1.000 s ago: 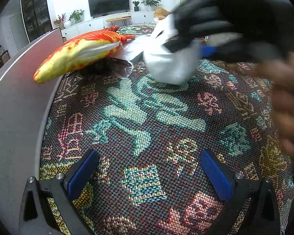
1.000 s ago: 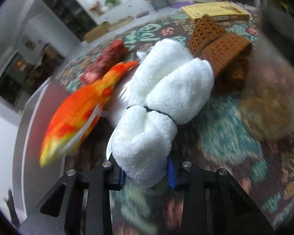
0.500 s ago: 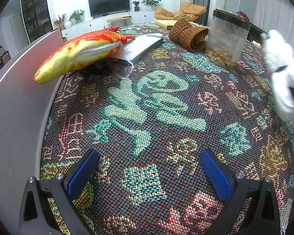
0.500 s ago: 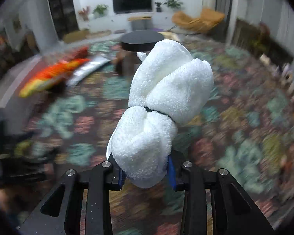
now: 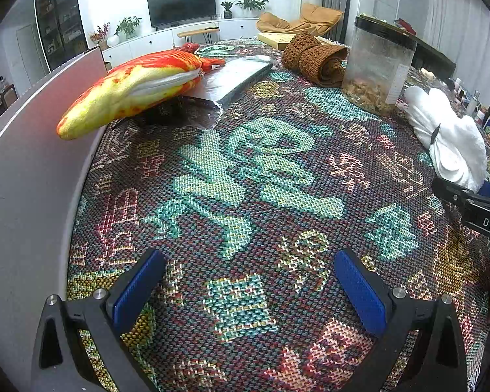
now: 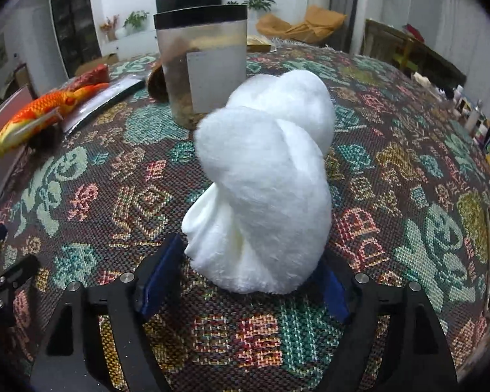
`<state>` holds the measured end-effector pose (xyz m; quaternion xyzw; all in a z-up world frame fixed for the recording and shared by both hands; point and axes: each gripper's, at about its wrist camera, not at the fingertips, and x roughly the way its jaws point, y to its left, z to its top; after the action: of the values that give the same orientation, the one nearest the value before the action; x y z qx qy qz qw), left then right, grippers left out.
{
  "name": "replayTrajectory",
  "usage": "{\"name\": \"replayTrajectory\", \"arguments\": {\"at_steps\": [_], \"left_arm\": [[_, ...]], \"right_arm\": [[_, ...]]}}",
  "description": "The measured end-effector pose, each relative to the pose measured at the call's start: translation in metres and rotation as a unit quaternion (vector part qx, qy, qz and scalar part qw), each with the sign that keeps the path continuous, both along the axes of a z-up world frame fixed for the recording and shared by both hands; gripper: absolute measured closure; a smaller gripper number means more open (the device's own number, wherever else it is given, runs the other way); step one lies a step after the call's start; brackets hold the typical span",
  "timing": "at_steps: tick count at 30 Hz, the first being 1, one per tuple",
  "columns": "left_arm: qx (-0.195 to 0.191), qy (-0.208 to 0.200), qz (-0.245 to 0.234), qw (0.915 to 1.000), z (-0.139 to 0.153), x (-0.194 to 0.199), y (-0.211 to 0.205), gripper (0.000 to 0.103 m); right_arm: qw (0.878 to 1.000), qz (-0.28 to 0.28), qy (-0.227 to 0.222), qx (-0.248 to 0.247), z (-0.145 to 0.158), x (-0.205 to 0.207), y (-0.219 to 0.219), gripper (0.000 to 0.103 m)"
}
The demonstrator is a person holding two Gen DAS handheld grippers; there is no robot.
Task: Organize soft objects
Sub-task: 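Grasp the white towel bundle with the right tool and lift it, then grasp the orange fish plush with left tool while right tool holds the towel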
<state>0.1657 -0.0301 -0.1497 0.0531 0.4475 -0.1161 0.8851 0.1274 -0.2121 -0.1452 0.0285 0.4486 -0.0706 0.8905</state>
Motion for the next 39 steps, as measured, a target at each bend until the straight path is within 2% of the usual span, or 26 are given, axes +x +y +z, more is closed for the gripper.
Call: {"name": "replayTrajectory", "arguments": {"at_steps": [15, 18, 20, 21, 23, 25, 27, 28, 30, 32, 36, 37, 38, 39], "left_arm": [[0.0, 0.0, 0.0, 1.0, 0.0, 0.0, 0.0, 0.0], [0.002, 0.01, 0.0, 0.9999, 0.0, 0.0, 0.0, 0.0], [0.016, 0.052, 0.003, 0.9985, 0.008, 0.006, -0.004, 0.001], [0.017, 0.052, -0.002, 0.9985, 0.015, 0.007, -0.006, 0.001], [0.018, 0.014, -0.013, 0.9996, 0.044, 0.009, -0.01, 0.001], [0.033, -0.019, -0.01, 0.9992, 0.07, 0.018, -0.012, 0.0], [0.049, -0.042, -0.003, 0.9979, 0.092, 0.04, -0.013, 0.0], [0.07, -0.049, 0.006, 0.9963, 0.099, 0.06, -0.012, 0.0], [0.101, -0.043, 0.018, 0.9939, 0.099, 0.09, -0.01, 0.0], [0.124, -0.012, 0.031, 0.9917, 0.086, 0.125, -0.004, 0.0], [0.153, 0.035, 0.059, 0.9859, 0.059, 0.161, 0.013, 0.001], [0.145, 0.04, 0.06, 0.9868, 0.054, 0.161, 0.018, 0.01], [0.126, 0.04, 0.062, 0.9892, 0.052, 0.161, 0.021, 0.025], [0.114, 0.038, 0.065, 0.9906, 0.052, 0.159, 0.025, 0.058]], "right_arm": [[1.0, -0.003, 0.0, 0.001, -0.001, 0.002, 0.0, 0.02], [1.0, -0.003, 0.0, 0.001, -0.001, 0.002, 0.0, 0.02], [1.0, -0.003, 0.0, 0.002, -0.001, 0.002, 0.0, 0.02], [1.0, -0.003, 0.0, 0.001, -0.001, 0.002, 0.0, 0.02], [1.0, -0.003, 0.0, 0.001, -0.001, 0.002, 0.0, 0.02], [1.0, -0.003, 0.0, 0.001, -0.001, 0.002, 0.0, 0.02], [1.0, -0.003, 0.0, 0.002, -0.001, 0.002, 0.0, 0.02], [1.0, -0.003, 0.0, 0.002, -0.001, 0.002, 0.0, 0.02], [1.0, -0.003, 0.0, 0.002, -0.001, 0.002, 0.0, 0.02], [1.0, -0.003, 0.0, 0.002, -0.001, 0.002, 0.0, 0.02], [1.0, -0.003, 0.0, 0.002, -0.001, 0.002, 0.0, 0.02], [1.0, -0.003, -0.001, 0.002, -0.001, 0.002, 0.0, 0.02], [1.0, -0.003, -0.001, 0.002, -0.001, 0.002, 0.0, 0.02], [1.0, -0.003, 0.0, 0.002, -0.001, 0.002, 0.0, 0.02]]}}
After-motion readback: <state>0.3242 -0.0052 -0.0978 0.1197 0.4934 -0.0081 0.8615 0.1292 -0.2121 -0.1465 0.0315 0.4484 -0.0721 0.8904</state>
